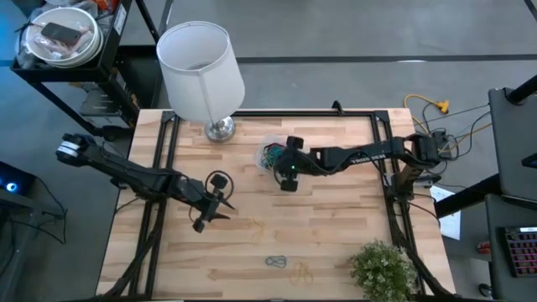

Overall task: Pick and place rubber bands into bin
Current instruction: Put the yellow rubber bands into the bin

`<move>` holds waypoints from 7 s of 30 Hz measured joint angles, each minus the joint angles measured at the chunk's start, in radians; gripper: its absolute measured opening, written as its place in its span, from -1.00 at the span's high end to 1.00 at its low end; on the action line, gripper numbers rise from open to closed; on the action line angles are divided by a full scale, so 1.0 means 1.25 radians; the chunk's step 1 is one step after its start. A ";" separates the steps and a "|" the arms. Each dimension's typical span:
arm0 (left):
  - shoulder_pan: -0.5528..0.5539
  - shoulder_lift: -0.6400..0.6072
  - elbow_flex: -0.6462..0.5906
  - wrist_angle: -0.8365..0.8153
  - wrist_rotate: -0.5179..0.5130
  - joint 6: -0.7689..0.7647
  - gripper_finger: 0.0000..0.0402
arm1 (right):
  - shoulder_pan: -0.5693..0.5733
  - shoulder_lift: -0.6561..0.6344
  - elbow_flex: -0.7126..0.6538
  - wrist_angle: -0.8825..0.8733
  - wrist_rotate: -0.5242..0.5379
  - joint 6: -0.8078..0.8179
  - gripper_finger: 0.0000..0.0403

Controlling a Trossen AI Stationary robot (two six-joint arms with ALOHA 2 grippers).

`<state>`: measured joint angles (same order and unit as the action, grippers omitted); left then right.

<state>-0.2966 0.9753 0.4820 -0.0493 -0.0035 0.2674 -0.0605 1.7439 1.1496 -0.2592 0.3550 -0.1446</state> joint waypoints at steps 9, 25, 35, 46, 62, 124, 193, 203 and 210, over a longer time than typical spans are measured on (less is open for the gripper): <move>0.000 0.152 0.000 0.095 0.001 -0.041 0.32 | 0.118 -0.002 0.000 -0.043 0.002 -0.006 0.41; 0.001 0.468 0.085 0.269 0.001 0.009 0.32 | 0.259 -0.005 0.005 -0.107 0.003 0.072 0.58; 0.047 0.566 0.131 0.269 0.006 -0.032 0.32 | 0.302 -0.033 0.040 -0.101 0.004 0.077 0.66; 0.074 0.572 0.140 0.226 0.019 -0.139 0.32 | 0.340 -0.053 0.045 -0.102 0.004 0.078 0.68; 0.075 0.572 0.140 0.153 0.037 -0.132 0.74 | 0.366 -0.066 0.045 -0.104 0.004 0.101 0.71; 0.399 0.584 0.282 0.457 -0.203 0.188 1.00 | 0.492 -0.095 0.038 -0.249 0.003 0.388 0.71; 0.083 0.034 0.000 0.159 -0.204 0.020 0.22 | 0.523 0.101 -0.021 -0.034 -0.342 0.640 0.71; 0.083 0.041 0.000 0.159 -0.204 0.009 0.22 | 0.532 0.120 -0.021 -0.021 -0.275 0.627 0.65; 0.083 0.041 0.000 0.159 -0.201 0.000 0.22 | 0.532 0.124 -0.022 -0.017 -0.260 0.627 0.41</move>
<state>-0.1928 1.0260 0.4820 0.1493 -0.2550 0.2676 0.6048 1.8991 1.1217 -0.2799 0.0299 0.6394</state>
